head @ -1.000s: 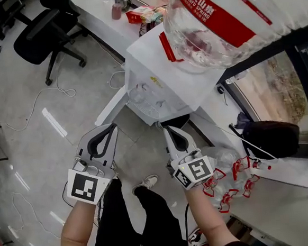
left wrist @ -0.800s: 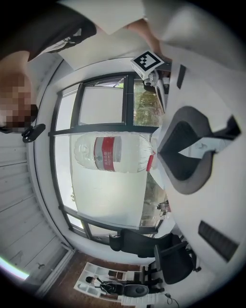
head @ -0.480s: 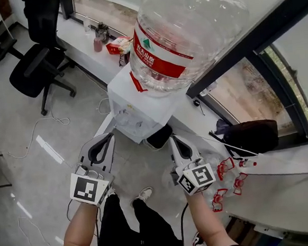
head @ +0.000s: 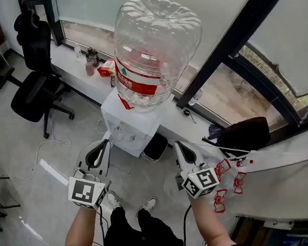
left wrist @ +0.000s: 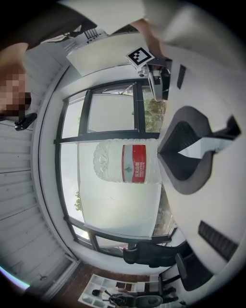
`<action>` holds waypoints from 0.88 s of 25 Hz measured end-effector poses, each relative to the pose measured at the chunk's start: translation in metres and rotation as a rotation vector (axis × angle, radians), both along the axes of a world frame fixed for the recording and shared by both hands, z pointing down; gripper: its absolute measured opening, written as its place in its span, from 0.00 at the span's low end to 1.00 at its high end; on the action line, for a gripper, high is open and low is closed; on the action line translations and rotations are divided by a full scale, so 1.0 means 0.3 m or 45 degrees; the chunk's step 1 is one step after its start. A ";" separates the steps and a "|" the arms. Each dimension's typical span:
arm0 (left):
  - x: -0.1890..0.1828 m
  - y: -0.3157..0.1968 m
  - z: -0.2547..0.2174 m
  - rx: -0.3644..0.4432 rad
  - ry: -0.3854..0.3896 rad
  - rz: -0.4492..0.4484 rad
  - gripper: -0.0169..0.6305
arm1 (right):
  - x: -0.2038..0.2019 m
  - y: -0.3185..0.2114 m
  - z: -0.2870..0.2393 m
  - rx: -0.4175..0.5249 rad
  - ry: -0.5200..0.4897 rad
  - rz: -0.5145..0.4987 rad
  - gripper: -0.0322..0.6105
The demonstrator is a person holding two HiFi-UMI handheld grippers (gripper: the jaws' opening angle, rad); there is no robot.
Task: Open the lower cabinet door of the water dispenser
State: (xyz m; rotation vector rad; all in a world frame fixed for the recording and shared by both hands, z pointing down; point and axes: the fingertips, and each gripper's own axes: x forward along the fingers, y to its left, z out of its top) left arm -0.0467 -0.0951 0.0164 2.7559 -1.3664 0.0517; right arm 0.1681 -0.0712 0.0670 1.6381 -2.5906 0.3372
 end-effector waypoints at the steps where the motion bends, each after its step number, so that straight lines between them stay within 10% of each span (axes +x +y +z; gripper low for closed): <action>1: -0.001 0.007 -0.020 -0.014 -0.013 0.000 0.04 | 0.009 0.007 -0.020 0.008 -0.002 0.004 0.06; 22: -0.021 0.041 -0.414 0.180 0.023 -0.047 0.04 | 0.265 0.124 -0.510 0.322 0.113 0.150 0.06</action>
